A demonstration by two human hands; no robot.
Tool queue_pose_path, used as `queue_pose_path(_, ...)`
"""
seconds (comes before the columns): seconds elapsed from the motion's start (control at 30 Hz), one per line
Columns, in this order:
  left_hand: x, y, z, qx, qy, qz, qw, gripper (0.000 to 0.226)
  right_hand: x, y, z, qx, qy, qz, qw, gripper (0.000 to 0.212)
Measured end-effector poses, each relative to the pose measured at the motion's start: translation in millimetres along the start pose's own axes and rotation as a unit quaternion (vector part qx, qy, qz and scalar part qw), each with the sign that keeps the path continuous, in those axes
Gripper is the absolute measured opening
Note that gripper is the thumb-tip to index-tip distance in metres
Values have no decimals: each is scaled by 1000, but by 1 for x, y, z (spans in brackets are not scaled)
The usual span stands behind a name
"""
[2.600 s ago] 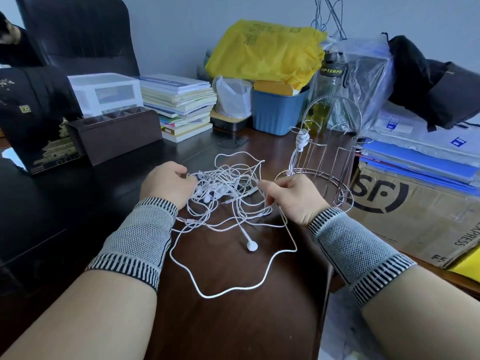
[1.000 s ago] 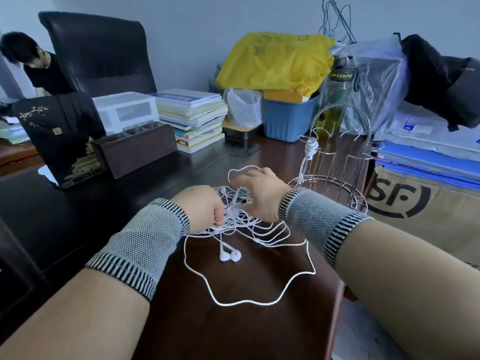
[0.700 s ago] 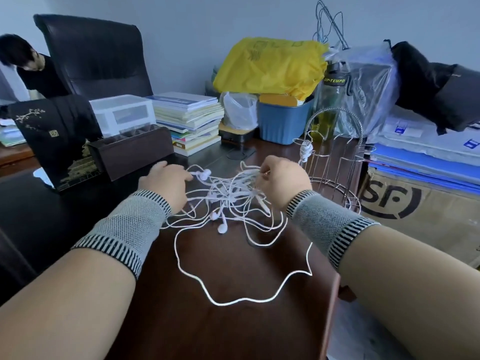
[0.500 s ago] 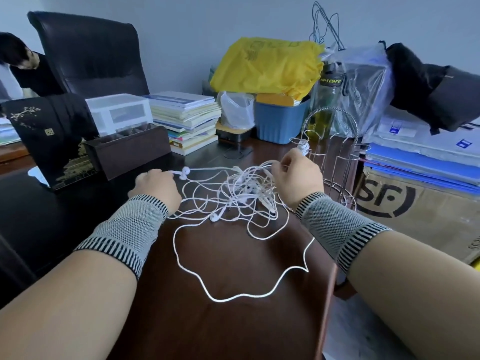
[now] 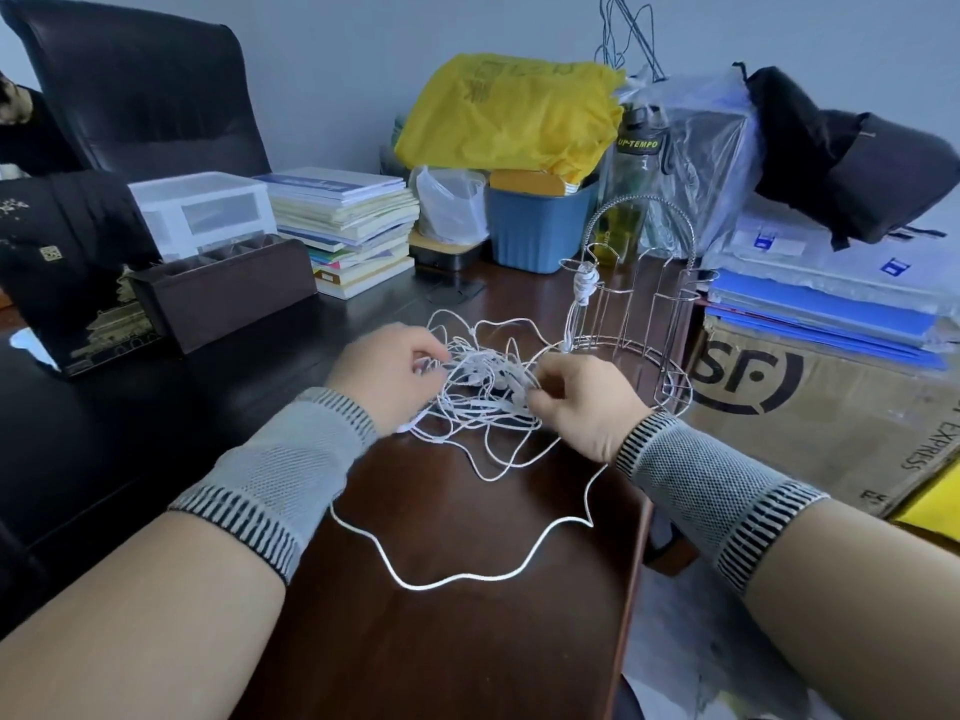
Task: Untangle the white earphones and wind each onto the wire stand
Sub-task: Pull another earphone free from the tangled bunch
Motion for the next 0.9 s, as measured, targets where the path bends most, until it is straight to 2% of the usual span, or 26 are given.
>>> queue_pose_path(0.1, 22, -4, 10, 33, 95, -67, 993, 33, 1, -8, -1, -44, 5, -10, 999, 13)
queue_pose_path(0.2, 25, 5, -1, -15, 203, -35, 979, 32, -1, -15, -1, -92, -16, -3, 996, 14)
queue_pose_path(0.27, 19, 8, -10, -62, 219, -23, 973, 35, -1, -19, 2, -113, -32, 9, 993, 11)
queue_pose_path(0.37, 8, 9, -15, -98, 228, -21, 969, 46, 2, -23, 3, -165, -63, 40, 983, 23)
queue_pose_path(0.43, 1, 11, -18, -120, 234, -30, 964, 48, 7, -24, -4, -192, -53, 16, 980, 30)
queue_pose_path(0.5, 0, 16, -22, -138, 248, -58, 957, 45, 10, -25, -14, -187, -9, -32, 982, 29)
queue_pose_path(0.57, 0, 19, -28, -150, 259, -70, 952, 38, 11, -25, -20, -172, 42, -41, 983, 27)
queue_pose_path(0.67, 0, 14, -29, -154, 267, -54, 950, 27, 5, -19, -16, -82, 121, 39, 988, 27)
queue_pose_path(0.73, -1, 5, -25, -143, 251, -25, 957, 23, -2, -12, -10, -39, 106, 105, 988, 27)
queue_pose_path(0.77, -2, 1, -21, -125, 232, 12, 965, 22, -3, -9, -10, -41, 78, 100, 991, 28)
queue_pose_path(0.83, -6, -5, -12, -74, 169, 111, 977, 21, 2, -7, -15, -66, 30, 6, 997, 29)
queue_pose_path(0.87, -7, -8, -7, -51, 122, 139, 981, 19, 7, -7, -18, -76, 31, -48, 995, 27)
queue_pose_path(0.9, -7, -9, -2, -32, 79, 133, 987, 16, 12, -10, -23, -79, 55, -94, 991, 25)
Point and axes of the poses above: each hand's wrist, its own y-axis towards the middle knuckle, its own x-axis out of the palm, z = x × y, the point moved 3 cm from there along y, towards the middle knuckle, and after that the axes turned 15 degrees about -x, right-handed, at the moved point
